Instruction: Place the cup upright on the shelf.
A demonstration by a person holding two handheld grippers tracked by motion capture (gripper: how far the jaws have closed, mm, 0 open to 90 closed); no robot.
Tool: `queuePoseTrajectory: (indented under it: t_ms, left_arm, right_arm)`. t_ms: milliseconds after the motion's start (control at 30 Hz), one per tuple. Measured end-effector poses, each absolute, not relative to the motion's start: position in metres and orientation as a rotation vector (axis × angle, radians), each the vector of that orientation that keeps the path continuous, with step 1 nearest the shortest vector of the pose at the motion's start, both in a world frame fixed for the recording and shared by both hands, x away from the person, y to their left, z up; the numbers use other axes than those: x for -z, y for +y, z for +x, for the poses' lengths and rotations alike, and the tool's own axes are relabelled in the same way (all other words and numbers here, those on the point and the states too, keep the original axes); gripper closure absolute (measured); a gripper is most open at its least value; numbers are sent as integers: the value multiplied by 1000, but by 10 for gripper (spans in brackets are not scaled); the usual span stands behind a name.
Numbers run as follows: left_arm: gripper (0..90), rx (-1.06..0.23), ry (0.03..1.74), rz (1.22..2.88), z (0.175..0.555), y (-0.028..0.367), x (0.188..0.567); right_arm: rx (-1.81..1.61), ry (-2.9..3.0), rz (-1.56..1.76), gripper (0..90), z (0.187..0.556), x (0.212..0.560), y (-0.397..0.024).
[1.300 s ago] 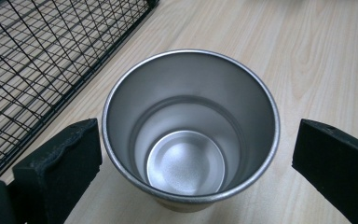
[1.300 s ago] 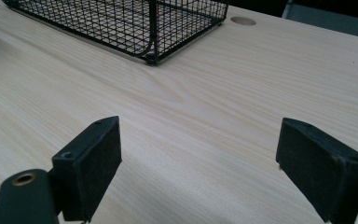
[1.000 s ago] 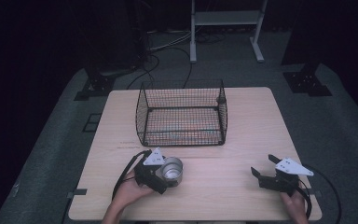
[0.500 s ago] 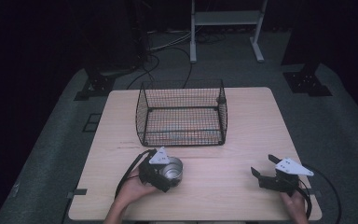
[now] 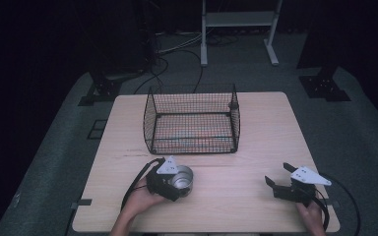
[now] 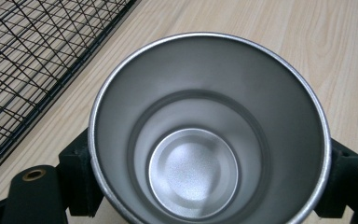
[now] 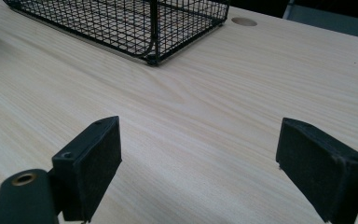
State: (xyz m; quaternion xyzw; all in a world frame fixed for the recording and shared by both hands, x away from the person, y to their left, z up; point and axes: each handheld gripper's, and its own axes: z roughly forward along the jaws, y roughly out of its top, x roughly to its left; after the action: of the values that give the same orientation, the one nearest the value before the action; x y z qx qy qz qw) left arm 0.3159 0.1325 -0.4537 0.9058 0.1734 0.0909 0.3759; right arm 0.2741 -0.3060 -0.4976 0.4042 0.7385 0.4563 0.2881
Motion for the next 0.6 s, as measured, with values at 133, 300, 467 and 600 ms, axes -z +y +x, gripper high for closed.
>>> queuePoseTrajectory:
  t_ms: [133, 300, 467, 600]
  left_arm:
    - [172, -229, 446, 2316, 316, 132, 453]
    - [175, -217, 442, 2310, 317, 132, 451]
    - [176, -212, 426, 2297, 317, 130, 444]
    - [176, -204, 412, 2288, 317, 126, 439]
  right_arm:
    - [-1219, 1972, 1081, 134, 274, 498, -306]
    - [-1219, 1972, 1080, 134, 274, 498, -306]
    - [-1219, 1972, 1079, 134, 274, 498, -306]
    - [-1219, 1972, 1079, 134, 274, 498, -306]
